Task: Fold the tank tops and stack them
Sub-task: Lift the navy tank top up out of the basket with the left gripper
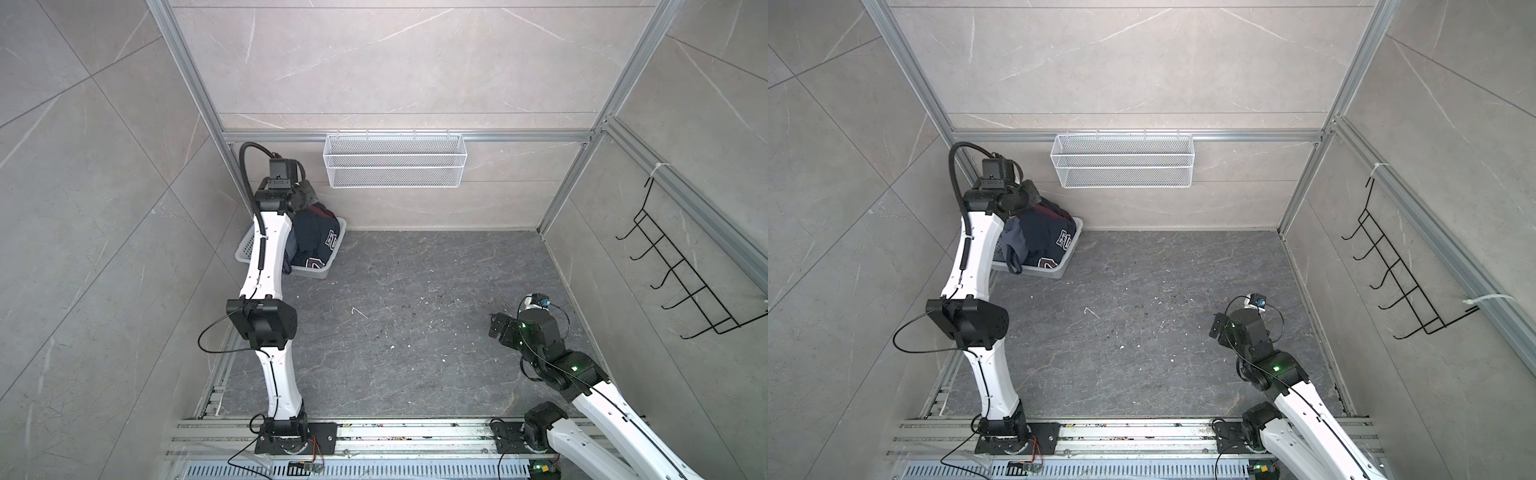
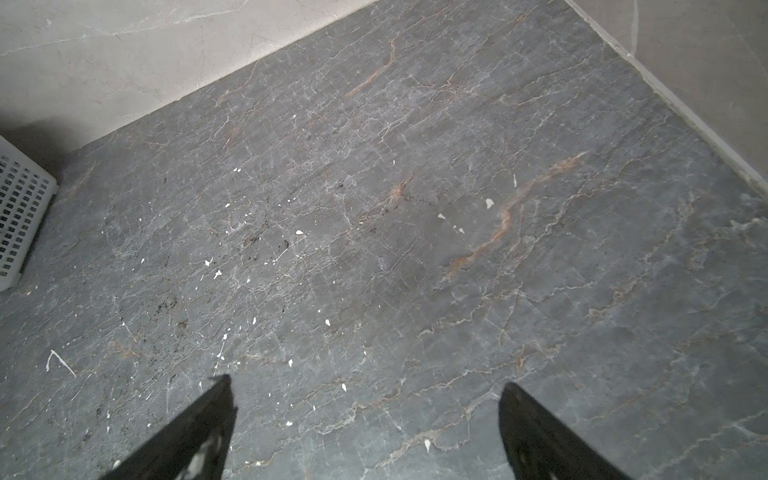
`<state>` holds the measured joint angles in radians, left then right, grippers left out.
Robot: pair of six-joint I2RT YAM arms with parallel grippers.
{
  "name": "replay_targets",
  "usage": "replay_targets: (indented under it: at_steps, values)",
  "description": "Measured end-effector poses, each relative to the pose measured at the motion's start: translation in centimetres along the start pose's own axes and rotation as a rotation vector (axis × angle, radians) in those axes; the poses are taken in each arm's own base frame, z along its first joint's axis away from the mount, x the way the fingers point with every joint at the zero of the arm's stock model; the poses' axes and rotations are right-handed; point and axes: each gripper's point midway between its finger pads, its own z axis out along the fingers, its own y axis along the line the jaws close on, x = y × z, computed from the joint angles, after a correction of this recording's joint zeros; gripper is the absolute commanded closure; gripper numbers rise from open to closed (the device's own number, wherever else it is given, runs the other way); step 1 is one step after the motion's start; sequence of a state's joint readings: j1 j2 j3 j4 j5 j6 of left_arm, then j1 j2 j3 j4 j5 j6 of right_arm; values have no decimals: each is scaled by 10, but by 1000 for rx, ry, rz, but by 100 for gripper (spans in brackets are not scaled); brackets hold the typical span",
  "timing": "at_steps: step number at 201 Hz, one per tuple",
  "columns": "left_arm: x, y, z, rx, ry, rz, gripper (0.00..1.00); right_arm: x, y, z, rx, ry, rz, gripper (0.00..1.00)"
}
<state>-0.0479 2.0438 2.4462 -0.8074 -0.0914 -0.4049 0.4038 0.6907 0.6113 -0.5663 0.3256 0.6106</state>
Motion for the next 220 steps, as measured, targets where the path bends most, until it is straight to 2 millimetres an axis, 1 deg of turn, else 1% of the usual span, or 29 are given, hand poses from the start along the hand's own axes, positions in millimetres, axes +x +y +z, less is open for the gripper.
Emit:
replay_targets:
  at_steps: [27, 49, 63, 77, 92, 106, 124, 131, 141, 151, 165, 187, 196, 207, 220]
  values:
    - [-37, -11, -31, 41, -122, -4, 100, 0, -1, -1, -1, -1, 0, 1]
    - [-54, -9, -40, 47, -175, -9, 100, -1, -1, -3, -2, -6, 2, 1]
    - [-57, -3, -41, 40, -181, -17, 100, -1, -2, -4, 0, -7, 2, 1]
    - [-60, 10, -37, 24, -180, -38, 100, -1, -2, -4, -2, -9, 3, 1]
    - [-63, 29, -28, -1, -174, -58, 100, -1, -2, -4, -1, -9, 3, 1]
    - [-62, 45, -15, -30, -165, -69, 100, 0, -2, -4, 0, -7, 2, 1]
    - [-54, 66, 10, -65, -134, -84, 100, 0, -2, -4, 1, -5, 1, 1]
    - [-52, 71, 17, -70, -124, -88, 100, 0, -3, -4, 2, -4, 1, 1]
    - [-44, 78, 32, -68, -91, -100, 100, 1, -3, -4, 4, -1, 0, 1]
    - [-37, 83, 43, -60, -59, -110, 100, 1, -3, -3, 5, 1, -1, 1]
    - [-26, 88, 53, -54, -17, -124, 100, 2, -3, -3, 7, 3, -2, 1]
    - [-7, 92, 62, -42, 51, -140, 100, 3, -3, -1, 12, 11, -5, 1]
    - [4, 93, 68, -43, 83, -144, 100, 4, -3, 0, 14, 14, -6, 1]
    - [22, 95, 75, -41, 139, -150, 100, 5, -3, 1, 17, 19, -8, 1]
    - [45, 97, 80, -40, 216, -159, 96, 5, -4, 2, 20, 23, -10, 1]
